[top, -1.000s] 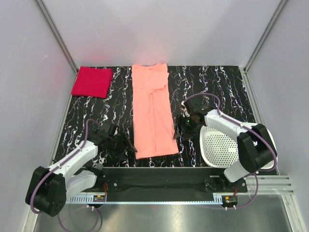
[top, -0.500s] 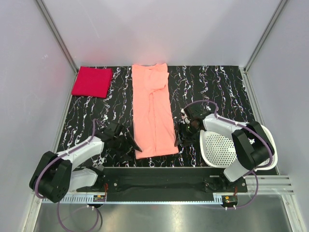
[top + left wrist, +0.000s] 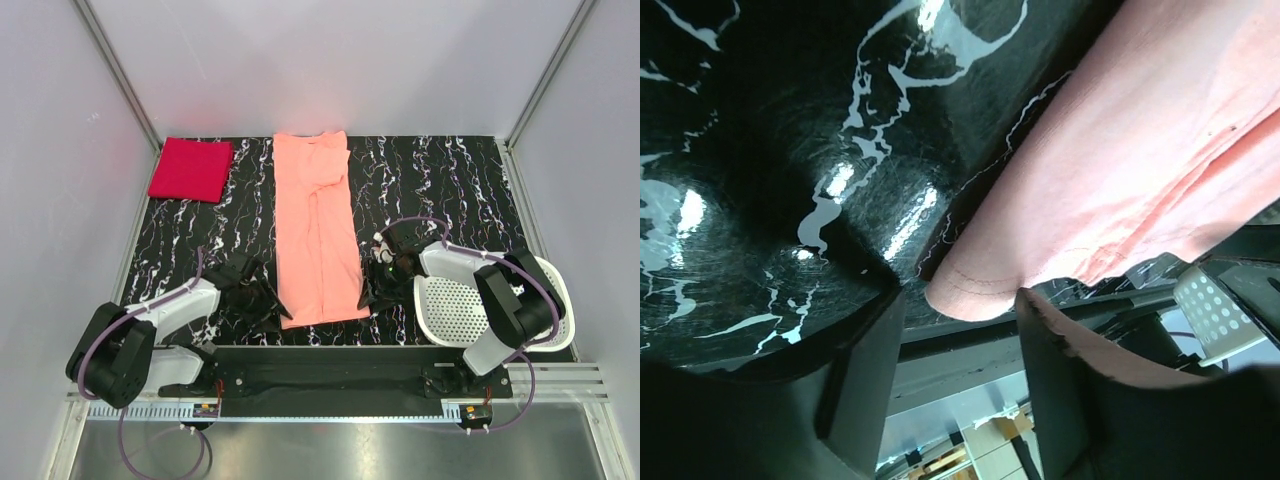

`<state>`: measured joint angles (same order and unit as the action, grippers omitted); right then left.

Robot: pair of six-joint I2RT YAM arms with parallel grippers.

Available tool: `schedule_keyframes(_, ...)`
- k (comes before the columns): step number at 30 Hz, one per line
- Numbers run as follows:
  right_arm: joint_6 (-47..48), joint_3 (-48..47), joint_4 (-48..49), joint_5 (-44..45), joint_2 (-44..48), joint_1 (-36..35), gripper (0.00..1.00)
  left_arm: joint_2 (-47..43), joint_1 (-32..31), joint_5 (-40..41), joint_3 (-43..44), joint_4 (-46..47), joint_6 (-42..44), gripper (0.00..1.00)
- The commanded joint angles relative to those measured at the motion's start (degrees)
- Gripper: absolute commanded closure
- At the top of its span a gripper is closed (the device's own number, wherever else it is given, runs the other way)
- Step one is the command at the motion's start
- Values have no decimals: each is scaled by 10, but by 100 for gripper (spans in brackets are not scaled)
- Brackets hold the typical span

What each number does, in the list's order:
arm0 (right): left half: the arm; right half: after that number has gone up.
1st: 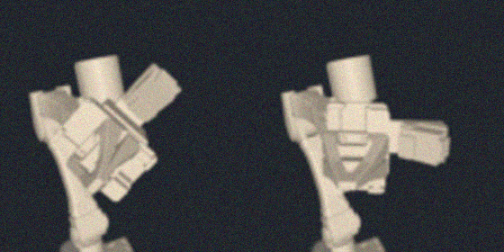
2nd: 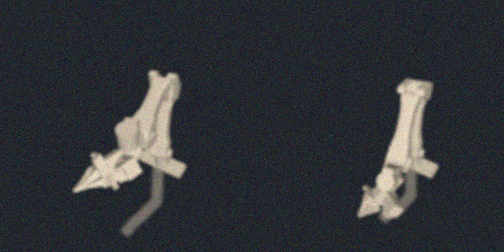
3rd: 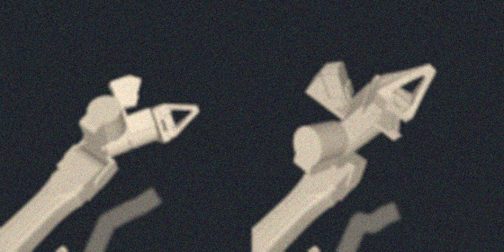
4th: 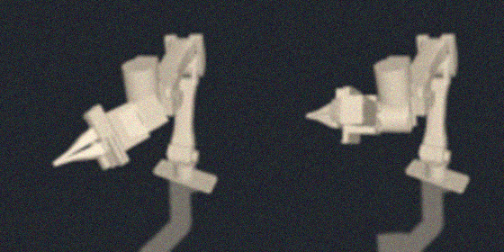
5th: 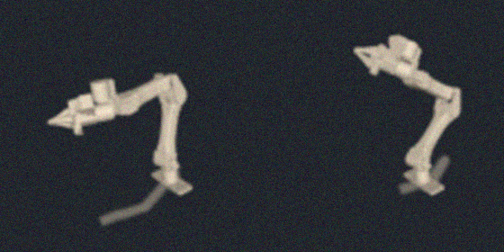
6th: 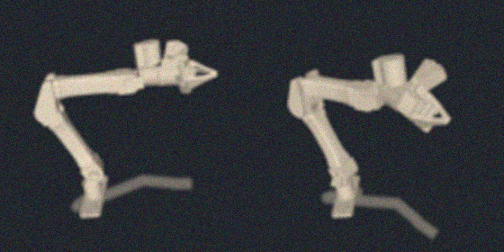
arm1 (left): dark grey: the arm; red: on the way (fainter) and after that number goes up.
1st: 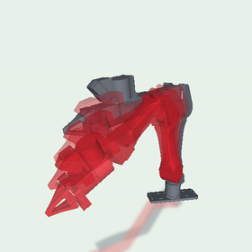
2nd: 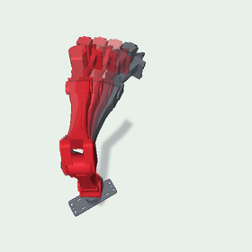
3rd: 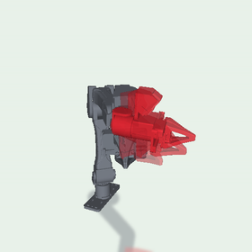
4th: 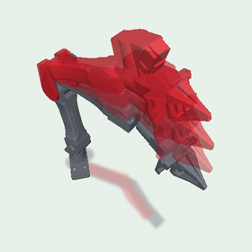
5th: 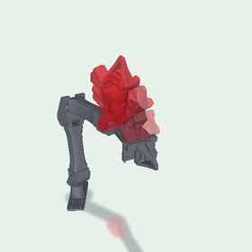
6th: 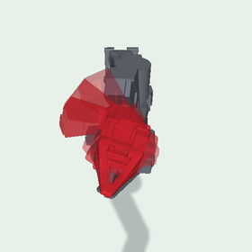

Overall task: Fold and stack the t-shirts
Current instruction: Fold the tshirt

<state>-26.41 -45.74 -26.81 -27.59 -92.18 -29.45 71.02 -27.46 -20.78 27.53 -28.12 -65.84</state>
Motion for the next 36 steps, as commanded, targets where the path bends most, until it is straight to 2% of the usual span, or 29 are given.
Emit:
schedule_keyframes(1,-7,20,42,-6,-29,-1,43,23,-4,80,-14,-30,26,46)
schedule_keyframes(16,-25,55,73,-4,-43,-2,47,80,-3,77,-25,23,44,66)
schedule_keyframes(19,-32,59,83,-10,-47,-3,51,85,-4,87,-20,21,46,81)
schedule_keyframes(20,-33,60,84,-8,-47,-4,56,83,-3,90,-20,18,46,85)
schedule_keyframes(21,-35,60,83,-8,-47,-5,59,81,-4,93,-21,16,49,100)
schedule_keyframes(23,-38,61,83,-6,-41,-7,68,73,-5,104,-21,5,55,100)
schedule_keyframes(24,-41,63,80,-4,-38,-12,78,68,-7,108,-21,-9,63,100)
schedule_keyframes(27,-49,71,76,-1,-20,-28,94,35,-23,126,-21,-40,76,100)
schedule_keyframes(30,-72,87,69,5,11,-50,99,-18,-63,148,-23,-89,62,100)
schedule_keyframes(36,-152,133,55,27,119,-129,100,-152,-115,176,-34,-194,17,100)
